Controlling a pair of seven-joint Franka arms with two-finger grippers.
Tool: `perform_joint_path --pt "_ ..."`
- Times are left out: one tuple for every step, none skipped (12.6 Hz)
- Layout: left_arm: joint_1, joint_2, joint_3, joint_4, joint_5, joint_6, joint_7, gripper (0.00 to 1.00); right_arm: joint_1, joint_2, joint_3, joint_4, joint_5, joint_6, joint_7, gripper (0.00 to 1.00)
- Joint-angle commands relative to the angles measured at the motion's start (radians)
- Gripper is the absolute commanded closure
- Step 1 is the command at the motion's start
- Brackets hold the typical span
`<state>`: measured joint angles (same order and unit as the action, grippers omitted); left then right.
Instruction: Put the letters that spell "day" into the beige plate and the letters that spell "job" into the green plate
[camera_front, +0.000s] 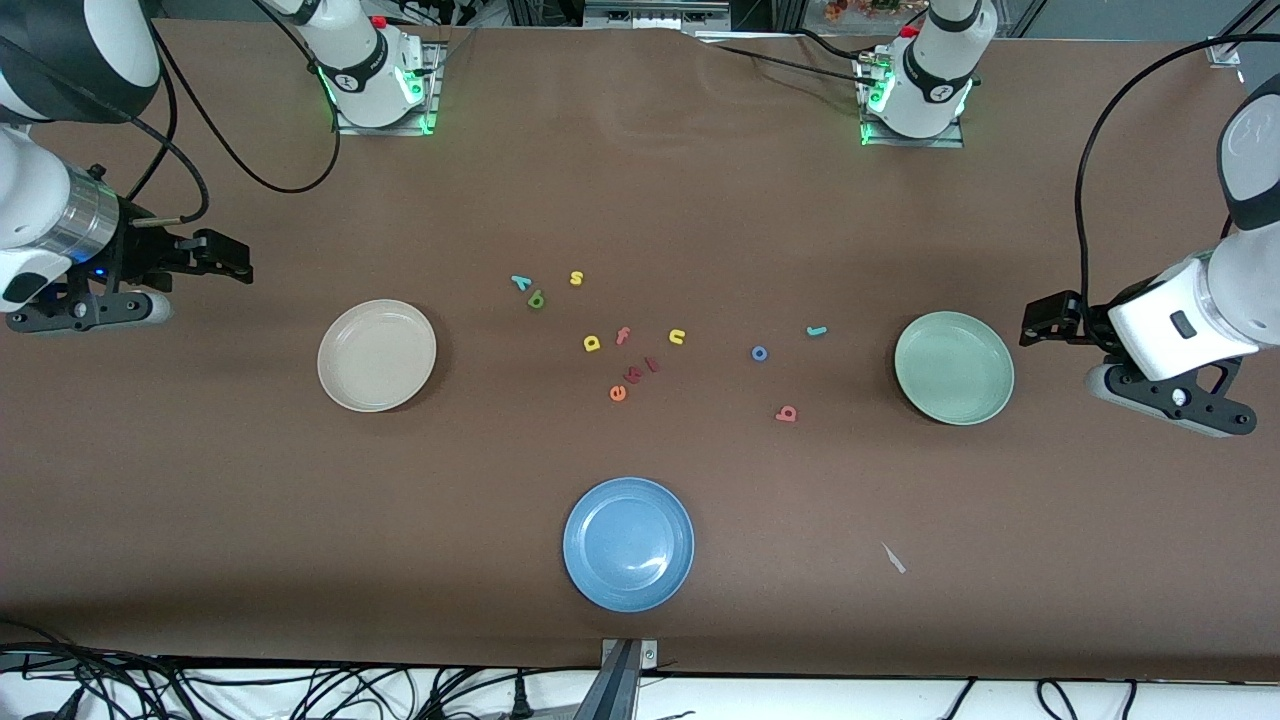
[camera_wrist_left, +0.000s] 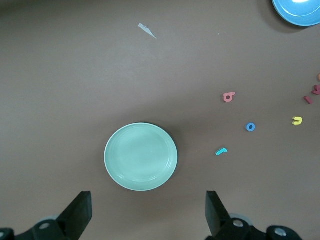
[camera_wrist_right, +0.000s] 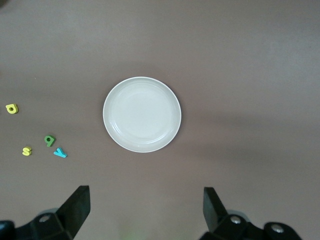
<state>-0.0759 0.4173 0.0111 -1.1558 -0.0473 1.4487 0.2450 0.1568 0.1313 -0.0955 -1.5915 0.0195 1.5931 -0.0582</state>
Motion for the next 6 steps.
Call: perform_joint_path --pt "0.002 -0.006 0.0 -0.007 0.015 -0.001 0.027 0.0 -0.011 0.013 0.003 0.035 0.019 -0.025 -0.017 0.0" --pt "0.004 -0.005 0.0 -0.008 0.015 -0.001 0.027 0.0 -0.011 0.013 0.003 0.035 0.019 -0.025 -0.017 0.0" --pt "0.004 -0.005 0.0 -0.008 0.015 -0.001 0.027 0.0 -0.014 0.014 0.003 0.035 0.019 -0.027 -0.017 0.0" --pt "0.004 -0.006 0.0 -0.007 0.015 -0.001 0.027 0.0 -0.014 0.014 0.002 0.035 0.019 -0.027 -0.017 0.0" --pt "0.005 -0.006 0.0 -0.007 0.014 -0.001 0.027 0.0 -0.016 0.013 0.003 0.035 0.019 -0.027 -0.017 0.0" --pt "0.005 -0.006 0.0 -0.007 0.014 -0.001 0.027 0.0 -0.014 0.013 0.002 0.035 0.017 -0.027 -0.018 0.0"
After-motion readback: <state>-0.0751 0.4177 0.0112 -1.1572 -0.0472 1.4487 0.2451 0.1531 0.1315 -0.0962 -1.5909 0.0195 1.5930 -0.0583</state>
